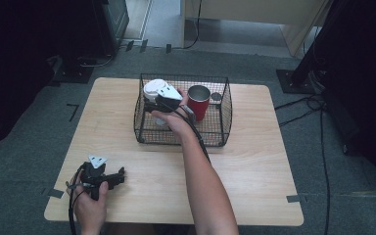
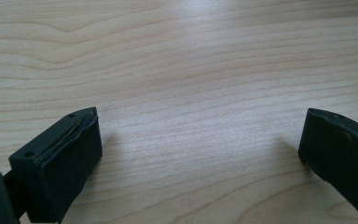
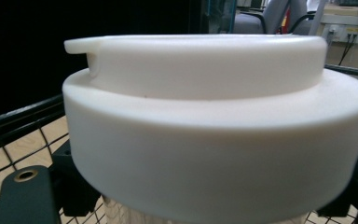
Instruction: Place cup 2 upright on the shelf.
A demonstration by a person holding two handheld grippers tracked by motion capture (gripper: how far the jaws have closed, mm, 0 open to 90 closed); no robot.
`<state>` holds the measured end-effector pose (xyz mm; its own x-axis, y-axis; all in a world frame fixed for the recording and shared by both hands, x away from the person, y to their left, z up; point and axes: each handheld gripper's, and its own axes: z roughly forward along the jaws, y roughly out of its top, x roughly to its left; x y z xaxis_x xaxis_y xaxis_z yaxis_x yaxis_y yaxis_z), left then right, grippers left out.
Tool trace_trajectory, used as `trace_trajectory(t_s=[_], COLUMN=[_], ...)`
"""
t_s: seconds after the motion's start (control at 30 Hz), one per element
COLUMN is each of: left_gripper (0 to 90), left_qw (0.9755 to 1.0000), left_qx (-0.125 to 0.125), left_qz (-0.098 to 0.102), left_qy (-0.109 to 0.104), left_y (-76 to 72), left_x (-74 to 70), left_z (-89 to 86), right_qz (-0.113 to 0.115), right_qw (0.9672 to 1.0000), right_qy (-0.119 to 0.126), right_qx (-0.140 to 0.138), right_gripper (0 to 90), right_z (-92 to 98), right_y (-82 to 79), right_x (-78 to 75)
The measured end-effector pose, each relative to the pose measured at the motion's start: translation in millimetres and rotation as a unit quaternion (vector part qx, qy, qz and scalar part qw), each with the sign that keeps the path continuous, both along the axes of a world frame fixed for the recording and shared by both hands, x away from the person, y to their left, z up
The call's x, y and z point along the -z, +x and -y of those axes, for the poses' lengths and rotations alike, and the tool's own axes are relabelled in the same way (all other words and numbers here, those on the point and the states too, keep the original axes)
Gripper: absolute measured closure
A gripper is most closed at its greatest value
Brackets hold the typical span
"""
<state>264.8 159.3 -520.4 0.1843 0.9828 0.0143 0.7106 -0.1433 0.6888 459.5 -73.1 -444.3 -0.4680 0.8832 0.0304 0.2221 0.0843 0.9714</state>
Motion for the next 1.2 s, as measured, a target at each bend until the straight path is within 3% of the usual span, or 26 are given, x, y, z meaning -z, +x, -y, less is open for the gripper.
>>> trace_trajectory(t_s=[0.13,0.23,0.47,0.73,1.2], left_gripper=[0.1,0.1,0.1,0.1,0.1], left_qw=[1.0000,1.0000,1.0000,1.0000,1.0000], left_qx=[0.000,0.000,0.000,0.000,0.000], left_qz=[0.000,0.000,-0.001,0.000,0.000], left_qy=[0.000,0.000,0.000,0.000,0.000], left_y=[0.0,0.0,-0.1,0.0,0.0], left_x=[0.0,0.0,-0.1,0.0,0.0], left_z=[0.0,0.0,0.0,0.0,0.0], right_qz=[-0.002,-0.002,0.002,0.025,0.061], right_qw=[1.0000,0.9996,0.9987,0.9972,0.9959], right_qy=[-0.007,-0.016,-0.026,-0.033,-0.019], right_qx=[-0.006,-0.025,-0.043,-0.063,-0.063], right_gripper=[13.2,4.7,1.7,1.0,1.0], right_z=[2.7,5.2,11.3,16.8,36.7], right_y=[-2.5,-4.8,-7.8,-12.4,-24.3], right_x=[-0.8,-3.2,-6.7,-18.3,-46.6])
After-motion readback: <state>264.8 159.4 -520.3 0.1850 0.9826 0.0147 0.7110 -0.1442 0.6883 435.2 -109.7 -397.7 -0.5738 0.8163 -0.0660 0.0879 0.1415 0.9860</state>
